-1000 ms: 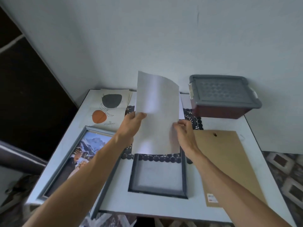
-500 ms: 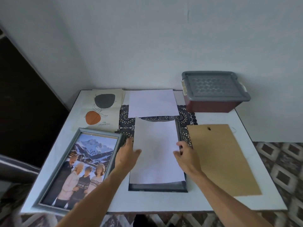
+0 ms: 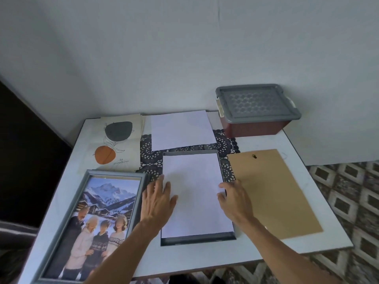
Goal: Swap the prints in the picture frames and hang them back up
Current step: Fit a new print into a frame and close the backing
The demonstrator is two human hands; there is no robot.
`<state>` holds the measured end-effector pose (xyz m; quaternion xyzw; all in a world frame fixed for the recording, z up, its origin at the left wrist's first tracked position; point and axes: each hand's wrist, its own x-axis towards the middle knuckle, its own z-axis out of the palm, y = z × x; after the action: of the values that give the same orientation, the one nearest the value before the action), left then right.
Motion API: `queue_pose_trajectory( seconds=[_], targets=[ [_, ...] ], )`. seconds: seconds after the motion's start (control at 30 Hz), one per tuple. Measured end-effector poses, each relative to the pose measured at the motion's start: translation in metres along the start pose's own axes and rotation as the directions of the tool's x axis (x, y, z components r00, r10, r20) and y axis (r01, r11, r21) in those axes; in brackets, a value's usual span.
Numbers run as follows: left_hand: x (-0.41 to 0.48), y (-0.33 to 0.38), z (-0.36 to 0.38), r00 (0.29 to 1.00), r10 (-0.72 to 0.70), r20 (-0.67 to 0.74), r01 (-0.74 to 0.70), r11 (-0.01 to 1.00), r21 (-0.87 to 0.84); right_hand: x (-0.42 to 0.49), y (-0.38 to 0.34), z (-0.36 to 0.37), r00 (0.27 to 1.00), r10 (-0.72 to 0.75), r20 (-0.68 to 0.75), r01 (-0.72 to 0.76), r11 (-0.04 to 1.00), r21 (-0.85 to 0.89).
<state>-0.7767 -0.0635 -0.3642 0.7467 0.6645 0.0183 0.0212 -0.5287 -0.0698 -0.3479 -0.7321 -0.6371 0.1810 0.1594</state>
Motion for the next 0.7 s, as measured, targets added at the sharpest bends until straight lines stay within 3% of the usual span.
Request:
queue_pose_trajectory(
  seconds=[0.1,0.5,0.7],
  targets=[
    [-0.001,0.002,0.006,0.998,0.069,0.011,-0.069,0.997,0.022,0.003,0.001,0.0,1.0,0.005,0.003,-0.005,1.0,0.007],
    [-0.001,-0.005,0.011,0.992,0.126,0.012,-0.126,0.992,0.033,0.002,0.003,0.0,1.0,0.001,0.017,-0.001,0.999,0.04],
    [0.002,-0.011,0.01,0.985,0.167,-0.046,-0.17,0.982,-0.076,0.002,0.005,-0.001,1.0,-0.019,0.006,0.018,0.997,0.075]
  ],
)
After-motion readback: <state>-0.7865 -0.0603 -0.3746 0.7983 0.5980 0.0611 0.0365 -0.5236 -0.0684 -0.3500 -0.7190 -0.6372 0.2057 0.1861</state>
